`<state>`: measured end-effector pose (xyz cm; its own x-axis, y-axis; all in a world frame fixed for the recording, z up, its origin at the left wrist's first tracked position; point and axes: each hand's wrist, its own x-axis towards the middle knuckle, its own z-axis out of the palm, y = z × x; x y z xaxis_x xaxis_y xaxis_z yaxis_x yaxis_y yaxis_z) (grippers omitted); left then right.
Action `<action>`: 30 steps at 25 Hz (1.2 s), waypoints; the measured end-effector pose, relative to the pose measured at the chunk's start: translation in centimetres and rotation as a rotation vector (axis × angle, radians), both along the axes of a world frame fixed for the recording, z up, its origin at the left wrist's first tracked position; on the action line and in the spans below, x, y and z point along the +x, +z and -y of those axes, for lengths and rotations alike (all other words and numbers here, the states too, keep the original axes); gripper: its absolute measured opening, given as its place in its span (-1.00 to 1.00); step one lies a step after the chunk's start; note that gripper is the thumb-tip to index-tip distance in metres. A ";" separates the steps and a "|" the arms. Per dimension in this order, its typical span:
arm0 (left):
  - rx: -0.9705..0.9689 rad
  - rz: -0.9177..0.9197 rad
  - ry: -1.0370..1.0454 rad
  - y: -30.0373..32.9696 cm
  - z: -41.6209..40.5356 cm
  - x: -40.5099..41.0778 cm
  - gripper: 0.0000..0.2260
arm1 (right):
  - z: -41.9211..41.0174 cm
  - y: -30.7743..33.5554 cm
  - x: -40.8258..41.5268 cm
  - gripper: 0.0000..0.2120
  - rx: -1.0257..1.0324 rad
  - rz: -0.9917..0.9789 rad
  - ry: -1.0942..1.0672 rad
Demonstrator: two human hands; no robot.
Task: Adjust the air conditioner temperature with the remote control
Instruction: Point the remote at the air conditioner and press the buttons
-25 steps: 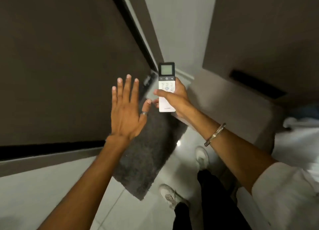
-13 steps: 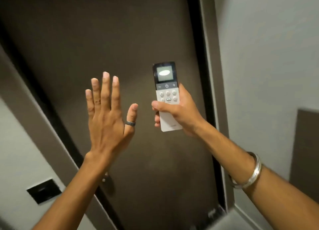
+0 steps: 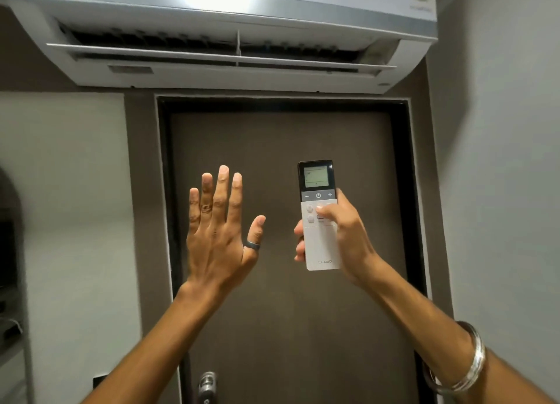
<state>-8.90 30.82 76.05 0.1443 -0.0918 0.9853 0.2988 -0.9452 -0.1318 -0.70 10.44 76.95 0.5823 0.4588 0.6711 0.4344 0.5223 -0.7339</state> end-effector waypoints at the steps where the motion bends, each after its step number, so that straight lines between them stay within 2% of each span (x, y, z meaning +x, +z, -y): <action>1: 0.001 0.000 0.006 -0.1 -0.3 -0.1 -0.31 | -0.1 0.1 -0.1 -0.81 0.001 0.002 -0.003; 30: -0.021 0.020 0.021 -0.5 -0.3 -0.4 -0.29 | -0.6 -0.7 -1.0 -0.77 0.019 0.017 -0.006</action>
